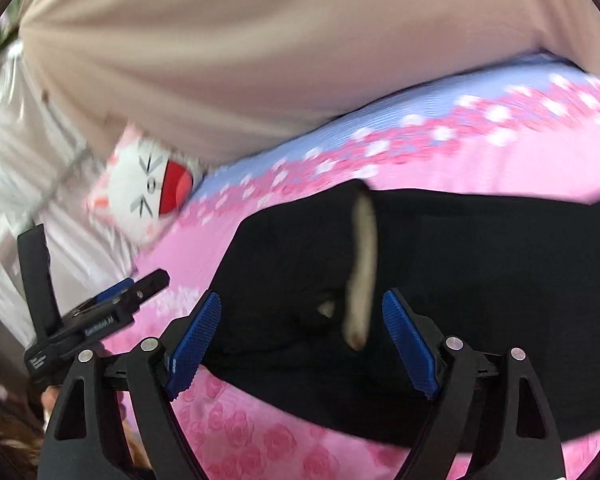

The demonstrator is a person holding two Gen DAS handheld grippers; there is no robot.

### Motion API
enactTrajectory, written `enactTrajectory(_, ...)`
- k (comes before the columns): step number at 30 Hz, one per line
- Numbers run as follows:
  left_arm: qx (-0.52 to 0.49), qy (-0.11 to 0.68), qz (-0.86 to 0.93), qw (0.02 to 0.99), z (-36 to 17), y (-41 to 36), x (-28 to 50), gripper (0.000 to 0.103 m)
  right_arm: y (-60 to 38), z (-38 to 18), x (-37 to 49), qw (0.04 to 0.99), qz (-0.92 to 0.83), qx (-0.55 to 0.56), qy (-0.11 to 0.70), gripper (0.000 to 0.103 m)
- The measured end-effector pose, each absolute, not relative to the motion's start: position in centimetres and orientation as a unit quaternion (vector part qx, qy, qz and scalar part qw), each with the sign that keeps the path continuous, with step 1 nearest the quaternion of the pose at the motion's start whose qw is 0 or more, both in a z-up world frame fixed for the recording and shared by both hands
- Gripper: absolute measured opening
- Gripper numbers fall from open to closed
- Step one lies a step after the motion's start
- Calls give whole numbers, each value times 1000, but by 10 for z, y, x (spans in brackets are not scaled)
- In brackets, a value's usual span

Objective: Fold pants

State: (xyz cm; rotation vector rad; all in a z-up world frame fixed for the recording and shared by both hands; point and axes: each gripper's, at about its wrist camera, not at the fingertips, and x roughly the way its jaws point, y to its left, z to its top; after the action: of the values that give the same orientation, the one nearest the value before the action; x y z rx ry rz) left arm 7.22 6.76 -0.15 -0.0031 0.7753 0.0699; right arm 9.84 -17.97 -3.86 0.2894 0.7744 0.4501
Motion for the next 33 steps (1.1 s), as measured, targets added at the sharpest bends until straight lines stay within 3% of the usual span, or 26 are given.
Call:
enactTrajectory(2, -15, 388, 32, 921, -10, 82, 71, 98, -165, -46, 109, 887, 208, 113, 397, 75)
enactTrajectory(4, -17, 390, 33, 920, -14, 92, 66, 98, -149, -53, 112, 880, 218, 86, 412, 6)
enactTrajectory(10, -24, 397, 26, 917, -28, 115, 59, 98, -157, -10, 61, 908, 216, 101, 344, 5)
enactTrajectory(14, -31, 414, 6, 910, -44, 115, 63, 98, -176, -74, 86, 885, 112, 49, 449, 7)
enactTrajectory(15, -28, 422, -1, 906, -48, 110, 65, 98, -184, -73, 83, 888, 121, 88, 435, 7)
enactTrajectory(17, -14, 425, -13, 905, -51, 102, 64, 98, -189, -56, 80, 886, 136, 138, 422, 26)
enactTrajectory(18, -3, 423, -15, 906, -51, 97, 62, 98, -189, -49, 79, 889, 142, 146, 409, 57)
enactTrajectory(19, 5, 422, -15, 907, -51, 94, 61, 98, -186, -41, 78, 898, 153, 145, 387, 79)
enactTrajectory(22, 31, 415, -15, 909, -52, 83, 56, 98, -170, -42, 95, 898, 140, 98, 405, 80)
enactTrajectory(29, 42, 415, -21, 908, -51, 78, 48, 98, -149, -82, 132, 876, 158, 123, 438, 77)
enactTrajectory(30, 41, 418, -22, 907, -52, 79, 48, 98, -144, -82, 130, 876, 152, 118, 443, 57)
enactTrajectory(31, 39, 420, -23, 906, -52, 78, 48, 98, -139, -81, 127, 874, 156, 115, 445, 30)
enactTrajectory(33, 27, 428, -33, 903, -52, 79, 49, 98, -135, -71, 125, 871, 180, 128, 438, 21)
